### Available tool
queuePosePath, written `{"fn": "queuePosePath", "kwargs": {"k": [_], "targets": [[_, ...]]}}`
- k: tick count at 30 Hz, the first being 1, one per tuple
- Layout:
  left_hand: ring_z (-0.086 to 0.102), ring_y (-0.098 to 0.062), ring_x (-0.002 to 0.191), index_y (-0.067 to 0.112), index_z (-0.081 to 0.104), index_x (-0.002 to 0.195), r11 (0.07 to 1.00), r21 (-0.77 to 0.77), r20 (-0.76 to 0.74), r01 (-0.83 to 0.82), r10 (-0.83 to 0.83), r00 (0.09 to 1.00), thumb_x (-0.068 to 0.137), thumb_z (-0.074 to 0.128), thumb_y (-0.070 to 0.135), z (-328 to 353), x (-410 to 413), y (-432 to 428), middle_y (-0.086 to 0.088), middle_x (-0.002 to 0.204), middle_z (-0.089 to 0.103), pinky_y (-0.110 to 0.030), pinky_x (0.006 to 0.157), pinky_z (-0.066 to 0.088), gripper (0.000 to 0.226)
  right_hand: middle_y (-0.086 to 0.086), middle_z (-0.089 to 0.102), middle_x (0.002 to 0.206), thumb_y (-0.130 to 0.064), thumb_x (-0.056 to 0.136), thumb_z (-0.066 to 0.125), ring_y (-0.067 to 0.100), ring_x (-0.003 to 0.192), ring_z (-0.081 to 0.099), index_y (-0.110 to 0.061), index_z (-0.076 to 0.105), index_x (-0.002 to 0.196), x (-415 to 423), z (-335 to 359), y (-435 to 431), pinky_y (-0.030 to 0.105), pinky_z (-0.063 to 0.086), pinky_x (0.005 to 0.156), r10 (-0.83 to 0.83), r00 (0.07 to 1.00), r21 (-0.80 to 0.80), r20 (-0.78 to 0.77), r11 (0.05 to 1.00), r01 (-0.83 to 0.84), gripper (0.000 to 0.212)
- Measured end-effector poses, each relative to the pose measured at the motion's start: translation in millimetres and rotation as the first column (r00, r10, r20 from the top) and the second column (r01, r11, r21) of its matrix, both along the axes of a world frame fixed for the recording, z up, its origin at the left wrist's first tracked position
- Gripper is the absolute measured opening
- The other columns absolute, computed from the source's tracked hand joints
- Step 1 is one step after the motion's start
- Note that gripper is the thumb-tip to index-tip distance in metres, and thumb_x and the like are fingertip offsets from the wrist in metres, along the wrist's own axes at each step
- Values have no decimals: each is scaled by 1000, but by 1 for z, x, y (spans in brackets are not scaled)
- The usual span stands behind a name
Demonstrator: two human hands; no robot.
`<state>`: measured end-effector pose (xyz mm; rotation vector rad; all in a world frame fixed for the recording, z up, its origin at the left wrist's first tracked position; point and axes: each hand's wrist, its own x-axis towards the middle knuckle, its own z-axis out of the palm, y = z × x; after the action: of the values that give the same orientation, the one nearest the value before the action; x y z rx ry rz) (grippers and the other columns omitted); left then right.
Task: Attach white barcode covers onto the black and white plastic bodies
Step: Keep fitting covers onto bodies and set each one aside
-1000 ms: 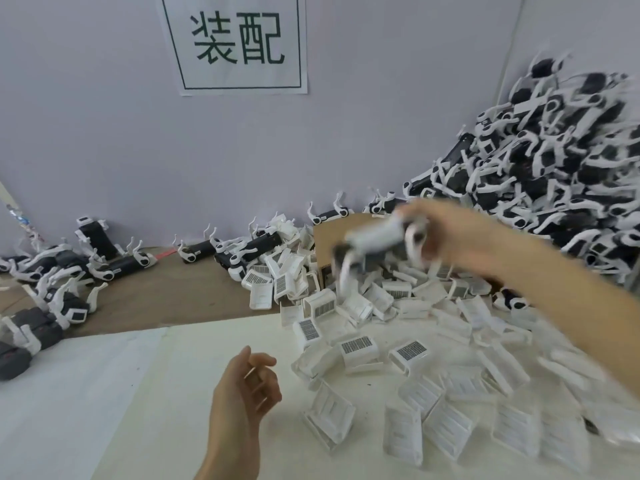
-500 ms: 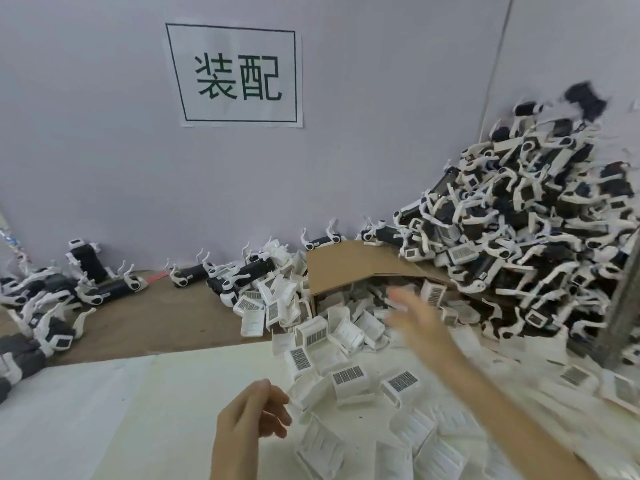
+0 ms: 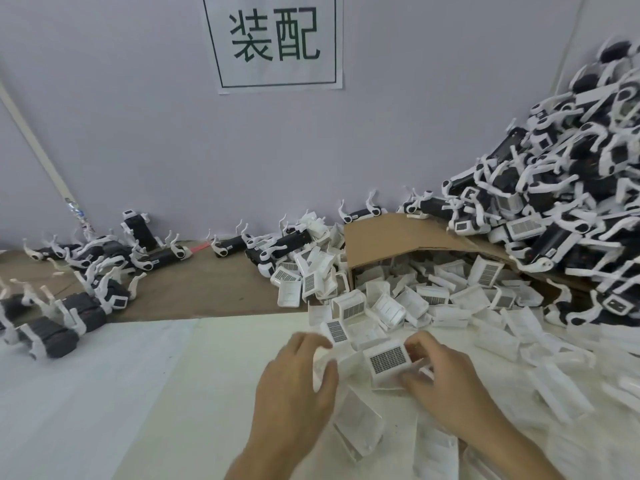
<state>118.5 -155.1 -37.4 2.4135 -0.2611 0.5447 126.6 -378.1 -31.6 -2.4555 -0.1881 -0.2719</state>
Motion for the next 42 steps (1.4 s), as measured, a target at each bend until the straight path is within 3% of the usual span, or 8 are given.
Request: {"fn": "queuePosePath", "kwargs": {"k": [7,14,19,22,28,32,35,42], "targets": [[51,-27,125,20,40,141,903,407,-116,-137,200,973,98,53,36,17,119,41,-1,141,47,-41,95,43,48,-29,69,83,-19,83,79,-4,74,62,-35,60,79,0,-4,-1,15,48,61,16,999,113,42,993,-20,25],[53,-37,119,13,41,139,870,341,7,-357,377,926,91,53,27,22,210,66,-8,141,46,-47,92,42,51,-27,64,78,-25,75,85,5,71,58,-41,48,80,7,-10,1,18,46,61,7,995,92,101,996,-16,40],[60,-37,113,7,45,136,868,-178,-335,-464,390,857,93,62,41,21,270,72,-17,126,62,-47,95,49,57,-18,49,68,-6,41,97,5,52,49,-33,36,77,17,-16,4,17,46,54,46,954,-139,295,990,-4,75],[64,-35,106,6,61,120,826,-266,-453,-498,349,820,93,65,39,7,288,71,-17,114,69,-49,100,49,43,-17,46,56,-4,32,94,7,44,45,-31,44,73,22,-18,4,18,41,49,49,899,-188,435,981,38,69],[62,-35,107,6,57,121,660,-487,-383,-572,428,819,94,57,22,-6,292,74,-16,114,66,-48,99,48,31,-9,56,59,-13,55,64,13,47,41,-21,66,59,24,-15,7,21,39,55,42,803,-176,595,981,79,9],[66,-34,102,10,49,131,414,-802,-305,-431,336,891,97,51,7,11,262,87,-17,123,63,-47,91,54,35,-7,60,63,-8,63,55,8,56,43,-20,69,62,24,-13,7,21,40,58,31,762,-117,647,991,58,19],[65,-28,102,18,50,131,428,-854,-160,-296,325,932,96,53,5,28,216,91,-9,121,63,-38,88,54,37,-7,61,67,-3,58,63,3,65,43,-20,70,64,19,-10,5,22,39,63,31,746,-71,665,997,22,19],[67,-22,73,24,63,105,216,-975,-12,60,-320,947,85,51,11,40,63,54,-5,87,69,-37,70,40,27,-14,64,72,2,81,70,6,58,59,-25,71,79,3,1,1,15,46,54,-190,810,276,555,961,36,27]]}}
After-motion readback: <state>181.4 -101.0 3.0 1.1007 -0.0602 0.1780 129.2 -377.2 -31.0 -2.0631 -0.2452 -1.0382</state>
